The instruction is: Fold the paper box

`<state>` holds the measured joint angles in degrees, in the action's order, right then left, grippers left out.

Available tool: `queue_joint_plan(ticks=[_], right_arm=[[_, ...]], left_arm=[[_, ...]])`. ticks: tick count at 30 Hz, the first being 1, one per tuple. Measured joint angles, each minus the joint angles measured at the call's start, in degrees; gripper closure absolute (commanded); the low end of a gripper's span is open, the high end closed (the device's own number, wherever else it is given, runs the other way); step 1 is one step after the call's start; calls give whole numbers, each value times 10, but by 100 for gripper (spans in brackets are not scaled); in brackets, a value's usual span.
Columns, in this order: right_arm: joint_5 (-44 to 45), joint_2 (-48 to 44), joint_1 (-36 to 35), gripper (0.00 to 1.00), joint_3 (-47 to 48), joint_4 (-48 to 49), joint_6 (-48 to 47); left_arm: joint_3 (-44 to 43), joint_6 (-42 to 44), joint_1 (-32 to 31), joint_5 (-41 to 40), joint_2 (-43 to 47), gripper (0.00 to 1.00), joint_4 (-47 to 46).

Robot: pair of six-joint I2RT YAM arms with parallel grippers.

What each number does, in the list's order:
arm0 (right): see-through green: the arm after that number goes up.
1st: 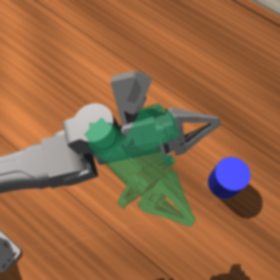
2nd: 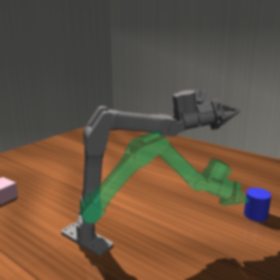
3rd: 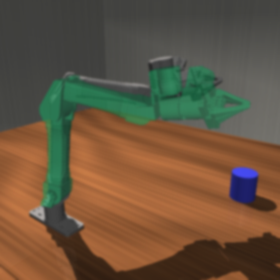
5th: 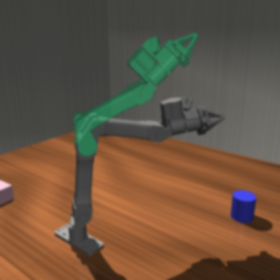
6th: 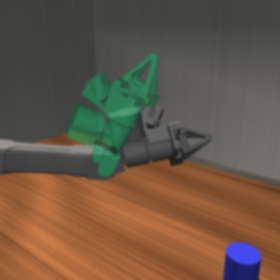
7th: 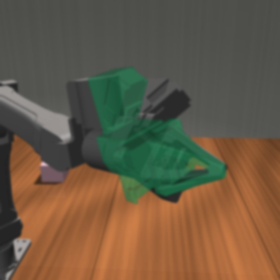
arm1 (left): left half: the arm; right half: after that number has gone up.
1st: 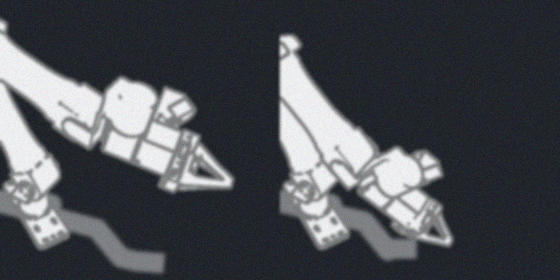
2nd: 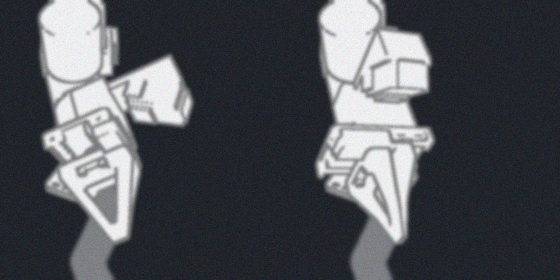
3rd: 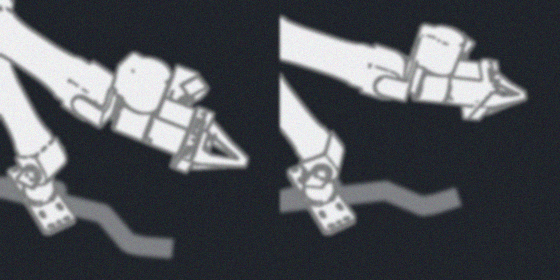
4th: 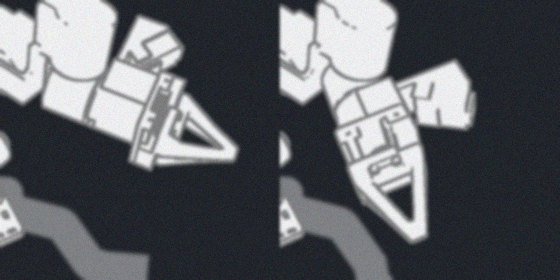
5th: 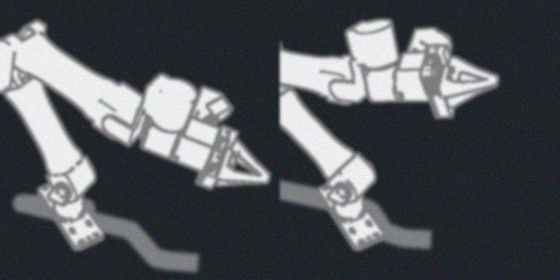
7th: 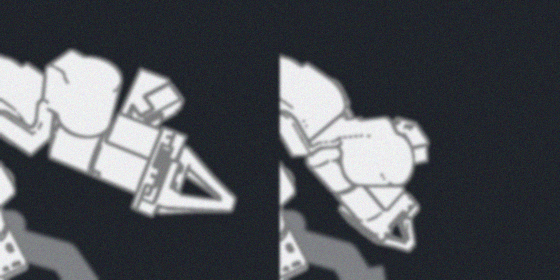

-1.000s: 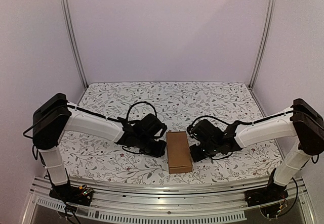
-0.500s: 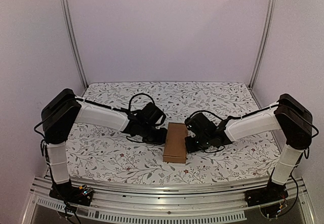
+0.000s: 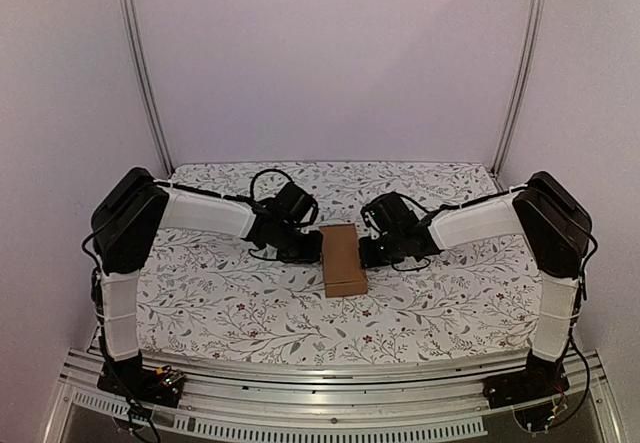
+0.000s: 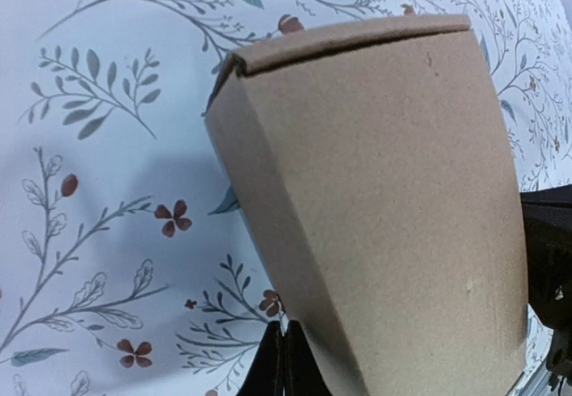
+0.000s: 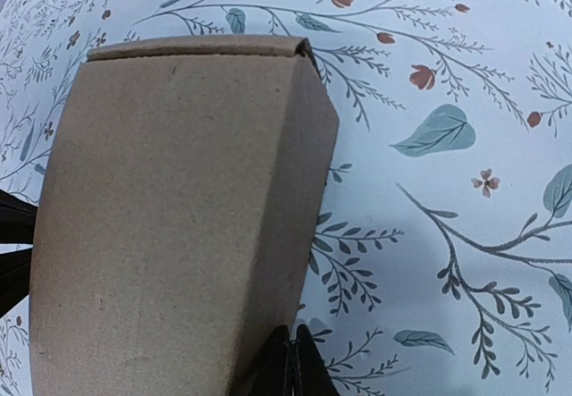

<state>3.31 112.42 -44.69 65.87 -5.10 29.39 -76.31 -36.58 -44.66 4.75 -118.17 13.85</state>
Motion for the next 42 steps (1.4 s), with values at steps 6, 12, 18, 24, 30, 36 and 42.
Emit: queue_joint_plan(ticks=[6, 12, 18, 24, 30, 36, 42], right_arm=[[-11, 7, 16, 89, 14, -6, -17], [-6, -5, 44, 76, -5, -16, -35], [26, -78, 61, 55, -44, -53, -66], [66, -184, 61, 1, -63, -83, -93], [112, -273, 61, 1, -66, -129, -124], [202, -356, 61, 1, -66, -226, -148], [285, -456, 61, 1, -30, -320, -155]], left_arm=[[-11, 13, 22, -9, 0, 98, 20], [-14, 34, 34, -40, 7, 71, 58], [0, 59, 35, -81, 74, 51, 95], [7, 82, 35, -99, 155, 30, 112], [10, 99, 35, -113, 215, 0, 139], [8, 125, 36, -151, 299, 0, 213], [-10, 137, 40, -177, 404, 1, 273]])
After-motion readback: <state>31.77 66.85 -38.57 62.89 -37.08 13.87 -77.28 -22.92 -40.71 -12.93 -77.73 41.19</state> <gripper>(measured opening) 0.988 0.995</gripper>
